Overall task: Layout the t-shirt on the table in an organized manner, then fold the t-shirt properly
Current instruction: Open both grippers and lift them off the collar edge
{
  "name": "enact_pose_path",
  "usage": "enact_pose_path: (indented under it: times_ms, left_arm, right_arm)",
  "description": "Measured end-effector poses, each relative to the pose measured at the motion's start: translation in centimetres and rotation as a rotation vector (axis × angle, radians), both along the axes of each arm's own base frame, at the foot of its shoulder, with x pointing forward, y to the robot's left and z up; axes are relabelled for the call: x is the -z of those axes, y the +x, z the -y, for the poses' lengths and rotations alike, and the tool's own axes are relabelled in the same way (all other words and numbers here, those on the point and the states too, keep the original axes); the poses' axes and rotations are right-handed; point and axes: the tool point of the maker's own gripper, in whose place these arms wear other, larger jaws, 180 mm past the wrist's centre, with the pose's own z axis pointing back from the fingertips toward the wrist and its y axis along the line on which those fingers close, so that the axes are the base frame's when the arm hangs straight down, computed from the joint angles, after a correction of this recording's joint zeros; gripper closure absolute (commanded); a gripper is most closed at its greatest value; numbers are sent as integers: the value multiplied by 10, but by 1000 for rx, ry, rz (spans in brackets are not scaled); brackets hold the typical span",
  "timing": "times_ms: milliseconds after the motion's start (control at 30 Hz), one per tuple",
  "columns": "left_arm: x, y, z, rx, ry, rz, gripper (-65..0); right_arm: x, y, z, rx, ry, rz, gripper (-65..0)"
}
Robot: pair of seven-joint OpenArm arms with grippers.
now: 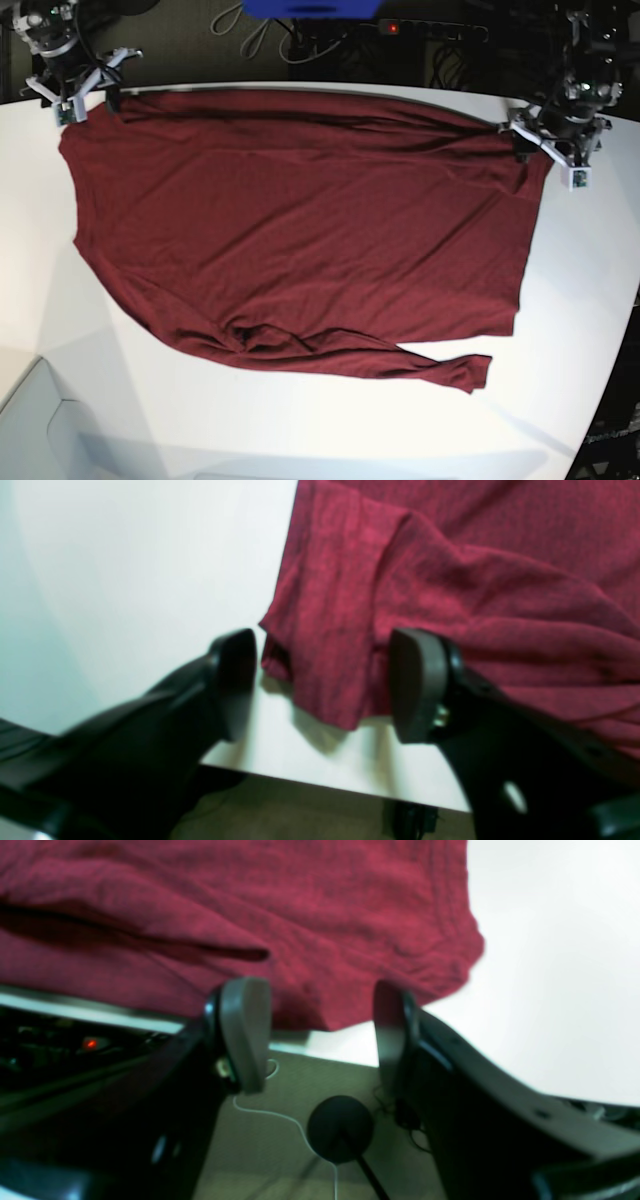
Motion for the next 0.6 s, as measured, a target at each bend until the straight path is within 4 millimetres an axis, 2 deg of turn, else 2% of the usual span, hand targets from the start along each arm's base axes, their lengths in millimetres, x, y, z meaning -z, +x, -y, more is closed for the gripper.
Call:
enact_pose_path:
  times_ms: [67, 167, 300, 433, 533, 600]
  left_arm:
    - [-4, 1, 1, 2, 1, 14, -475]
    - [-15, 4, -9, -32, 8, 47, -509]
    - [-25, 3, -27, -65, 41, 68, -513]
    - [-28, -4, -42, -109, 54, 64, -513]
    - [-37, 12, -42, -116, 48, 108, -513]
    - [-50, 34, -39, -111, 31, 168, -513]
  right_arm:
    - [-2, -1, 5, 12, -9, 2, -336]
    - [-1, -1, 5, 10, -8, 0, -336]
    - [-3, 3, 5, 10, -8, 12, -336]
    - [-15, 19, 20, 51, -31, 68, -336]
    - [-26, 36, 26, 68, -40, 123, -336]
    - [-32, 50, 27, 66, -44, 156, -336]
